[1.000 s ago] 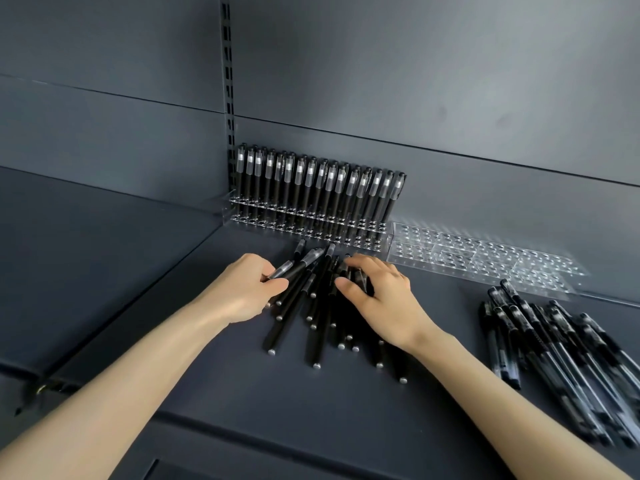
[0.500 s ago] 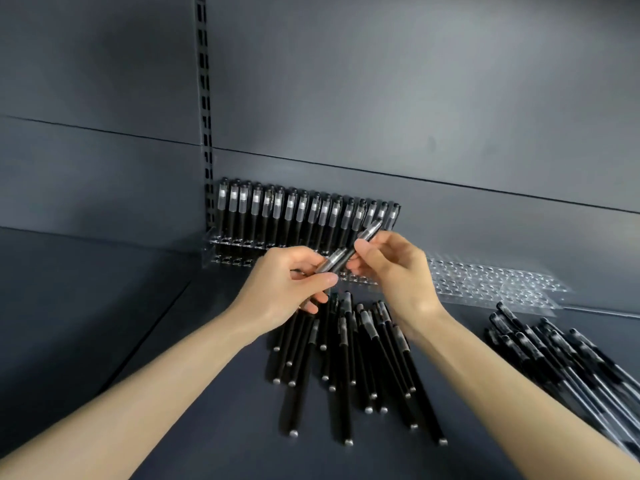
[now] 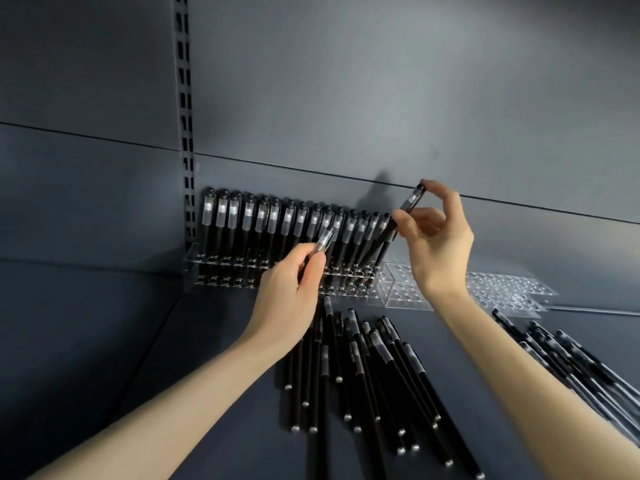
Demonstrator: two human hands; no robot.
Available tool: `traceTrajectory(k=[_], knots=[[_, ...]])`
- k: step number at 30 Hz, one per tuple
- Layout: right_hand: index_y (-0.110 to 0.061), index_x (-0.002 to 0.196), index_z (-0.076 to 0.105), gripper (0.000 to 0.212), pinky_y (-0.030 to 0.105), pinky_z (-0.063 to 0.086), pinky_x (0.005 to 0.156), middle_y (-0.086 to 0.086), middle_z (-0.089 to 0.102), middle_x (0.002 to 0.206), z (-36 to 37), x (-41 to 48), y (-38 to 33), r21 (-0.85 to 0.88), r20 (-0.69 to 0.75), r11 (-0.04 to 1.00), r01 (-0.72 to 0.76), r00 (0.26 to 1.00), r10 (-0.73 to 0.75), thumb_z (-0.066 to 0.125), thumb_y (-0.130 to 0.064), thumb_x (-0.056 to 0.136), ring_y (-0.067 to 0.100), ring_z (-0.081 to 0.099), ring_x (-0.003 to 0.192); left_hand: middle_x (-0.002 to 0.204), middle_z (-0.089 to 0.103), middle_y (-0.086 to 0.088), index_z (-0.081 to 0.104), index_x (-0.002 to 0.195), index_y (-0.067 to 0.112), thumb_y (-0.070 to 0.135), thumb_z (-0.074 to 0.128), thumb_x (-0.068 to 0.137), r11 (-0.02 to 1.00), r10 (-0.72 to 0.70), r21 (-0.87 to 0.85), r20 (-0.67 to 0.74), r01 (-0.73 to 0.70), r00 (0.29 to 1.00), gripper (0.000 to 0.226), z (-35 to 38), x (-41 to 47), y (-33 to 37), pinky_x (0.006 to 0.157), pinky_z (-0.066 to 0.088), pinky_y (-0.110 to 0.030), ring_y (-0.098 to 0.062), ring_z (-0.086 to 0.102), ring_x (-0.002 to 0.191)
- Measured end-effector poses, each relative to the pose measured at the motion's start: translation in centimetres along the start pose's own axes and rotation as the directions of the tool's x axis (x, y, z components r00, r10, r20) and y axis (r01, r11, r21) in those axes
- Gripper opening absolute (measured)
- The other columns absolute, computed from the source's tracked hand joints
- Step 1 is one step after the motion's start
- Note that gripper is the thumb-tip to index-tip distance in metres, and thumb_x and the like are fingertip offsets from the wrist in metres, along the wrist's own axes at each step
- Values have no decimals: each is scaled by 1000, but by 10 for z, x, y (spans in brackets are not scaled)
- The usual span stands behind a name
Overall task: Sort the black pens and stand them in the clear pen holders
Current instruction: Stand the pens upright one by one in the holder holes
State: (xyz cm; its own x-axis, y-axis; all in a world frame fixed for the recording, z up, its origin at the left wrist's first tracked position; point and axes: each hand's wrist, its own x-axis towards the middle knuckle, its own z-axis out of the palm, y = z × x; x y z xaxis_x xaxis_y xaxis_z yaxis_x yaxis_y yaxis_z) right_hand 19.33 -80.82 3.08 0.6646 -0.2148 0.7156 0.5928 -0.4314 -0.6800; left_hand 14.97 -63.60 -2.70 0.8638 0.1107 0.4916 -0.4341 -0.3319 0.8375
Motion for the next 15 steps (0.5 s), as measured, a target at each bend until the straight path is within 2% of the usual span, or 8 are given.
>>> traceTrajectory(k=[3,7,13,15], knots=[[-17,119,53,39,31,52,75,-8,64,71,5,3,6,-55,1,997,51,999,-51,71,-14,84,14,60,64,57,41,-2,58,115,15,26,41,100,1000,-15,-27,12,15,1000,25,0,-3,-3,42,28,-18,-12,35,48],[-16,118,54,39,30,52,74,-12,64,72,12,4,16,-86,33,994,72,997,-69,71,-16,84,13,60,65,51,41,11,60,105,22,29,46,97,999,35,-32,1,-35,999,17,-1,-6,-3,44,29,-15,-5,34,45],[-12,116,63,32,5,45,71,-7,66,78,10,0,30,-152,145,974,167,979,-145,69,-11,85,2,61,73,52,37,8,60,106,26,33,47,97,999,24,-40,-29,-25,999,18,0,-5,-6,45,29,-22,-9,33,47],[-9,116,64,31,2,42,71,-8,65,79,9,0,30,-192,181,962,194,970,-159,67,-6,86,-2,60,74,52,38,7,61,106,26,33,47,96,999,19,-37,-38,-20,999,18,0,-5,-6,46,30,-23,-10,33,48]])
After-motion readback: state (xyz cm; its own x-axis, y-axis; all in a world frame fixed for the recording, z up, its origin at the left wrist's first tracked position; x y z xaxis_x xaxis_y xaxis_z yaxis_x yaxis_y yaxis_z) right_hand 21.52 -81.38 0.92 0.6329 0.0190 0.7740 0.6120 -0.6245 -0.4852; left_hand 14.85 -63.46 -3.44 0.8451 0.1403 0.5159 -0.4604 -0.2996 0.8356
